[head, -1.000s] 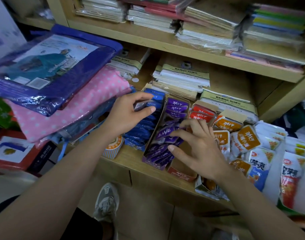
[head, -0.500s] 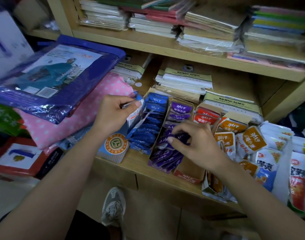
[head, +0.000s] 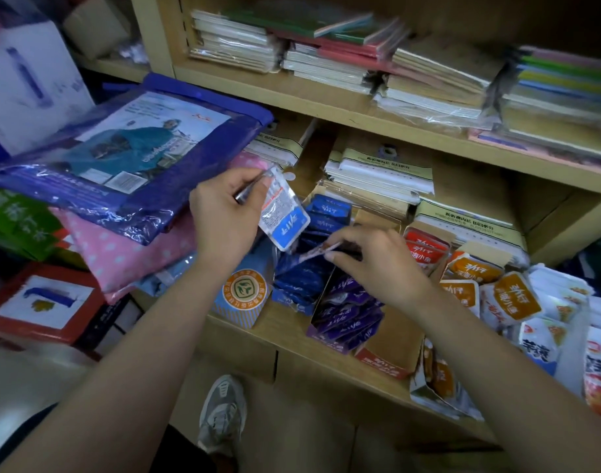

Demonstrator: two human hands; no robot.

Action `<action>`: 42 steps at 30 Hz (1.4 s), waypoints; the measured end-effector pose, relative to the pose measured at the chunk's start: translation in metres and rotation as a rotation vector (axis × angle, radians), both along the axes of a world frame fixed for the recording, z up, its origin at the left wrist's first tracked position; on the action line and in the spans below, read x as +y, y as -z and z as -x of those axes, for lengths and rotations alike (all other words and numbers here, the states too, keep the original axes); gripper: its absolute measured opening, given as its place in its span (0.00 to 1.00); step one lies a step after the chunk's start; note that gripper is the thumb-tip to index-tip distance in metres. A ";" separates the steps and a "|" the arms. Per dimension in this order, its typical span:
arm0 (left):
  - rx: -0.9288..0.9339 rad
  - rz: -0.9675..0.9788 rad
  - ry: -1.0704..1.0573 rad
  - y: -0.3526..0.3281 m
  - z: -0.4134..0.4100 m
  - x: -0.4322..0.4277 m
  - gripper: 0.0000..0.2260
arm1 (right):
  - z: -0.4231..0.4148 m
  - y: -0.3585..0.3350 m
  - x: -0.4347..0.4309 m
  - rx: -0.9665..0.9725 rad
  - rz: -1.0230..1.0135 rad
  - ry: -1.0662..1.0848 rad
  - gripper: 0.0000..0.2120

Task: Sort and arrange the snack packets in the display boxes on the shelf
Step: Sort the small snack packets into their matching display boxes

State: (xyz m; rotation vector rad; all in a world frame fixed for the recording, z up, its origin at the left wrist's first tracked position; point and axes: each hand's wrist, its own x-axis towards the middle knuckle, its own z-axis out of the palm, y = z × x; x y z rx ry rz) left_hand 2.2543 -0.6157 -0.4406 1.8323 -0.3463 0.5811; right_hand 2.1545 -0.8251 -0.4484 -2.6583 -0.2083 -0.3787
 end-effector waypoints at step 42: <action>-0.153 -0.931 0.739 0.037 0.083 -0.048 0.31 | 0.108 0.007 -0.087 -0.117 -0.084 0.266 0.13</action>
